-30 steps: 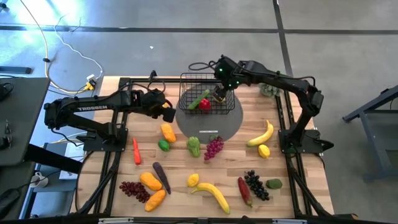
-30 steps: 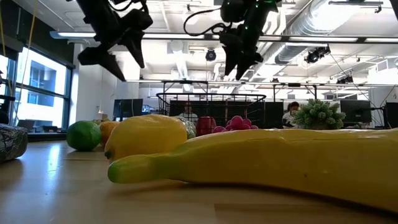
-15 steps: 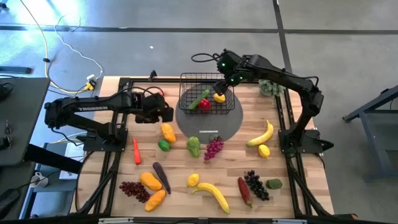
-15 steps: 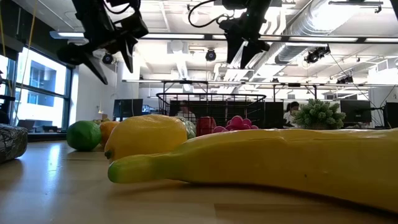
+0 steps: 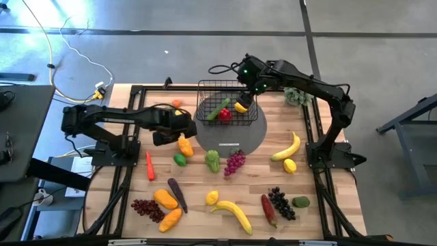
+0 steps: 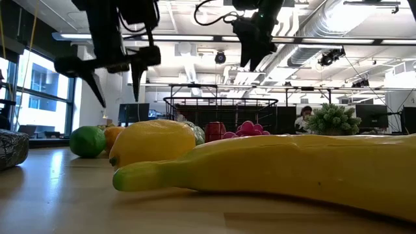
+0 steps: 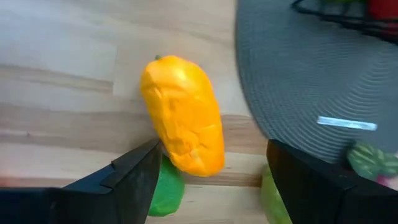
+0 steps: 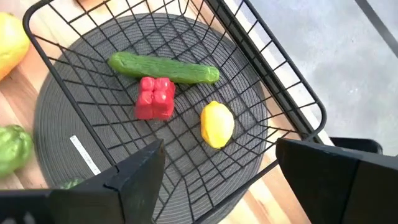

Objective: Build produce basket
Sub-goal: Put the yellow mango into the wire basket

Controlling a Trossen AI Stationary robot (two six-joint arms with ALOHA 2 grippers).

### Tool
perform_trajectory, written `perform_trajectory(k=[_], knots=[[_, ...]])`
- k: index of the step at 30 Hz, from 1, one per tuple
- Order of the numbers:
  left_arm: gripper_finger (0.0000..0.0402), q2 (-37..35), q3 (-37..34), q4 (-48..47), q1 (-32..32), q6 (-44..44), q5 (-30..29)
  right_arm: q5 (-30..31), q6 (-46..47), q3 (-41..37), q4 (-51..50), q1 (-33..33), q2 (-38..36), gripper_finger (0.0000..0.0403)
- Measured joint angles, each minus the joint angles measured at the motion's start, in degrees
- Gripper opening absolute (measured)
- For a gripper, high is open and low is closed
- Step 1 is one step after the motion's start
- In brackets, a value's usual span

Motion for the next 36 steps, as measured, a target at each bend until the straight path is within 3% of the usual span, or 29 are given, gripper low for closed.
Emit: perform_trajectory(k=[16, 31, 36], knots=[[0.0282, 9.08, 0.00, 2.35, -0.76, -9.37, 1.64, 0.00, -3.35, 0.00, 0.20, 0.00, 0.02, 0.0287], [0.0281, 15.96, 0.02, 2.49, -0.65, -9.70, 1.75, -0.02, -5.28, 0.00, 0.19, 0.00, 0.02, 0.0287], [0.0257, 16.17, 0.02, 2.49, -0.59, -9.28, -0.19, -0.02, -5.29, 0.00, 0.20, 0.00, 0.02, 0.0287]])
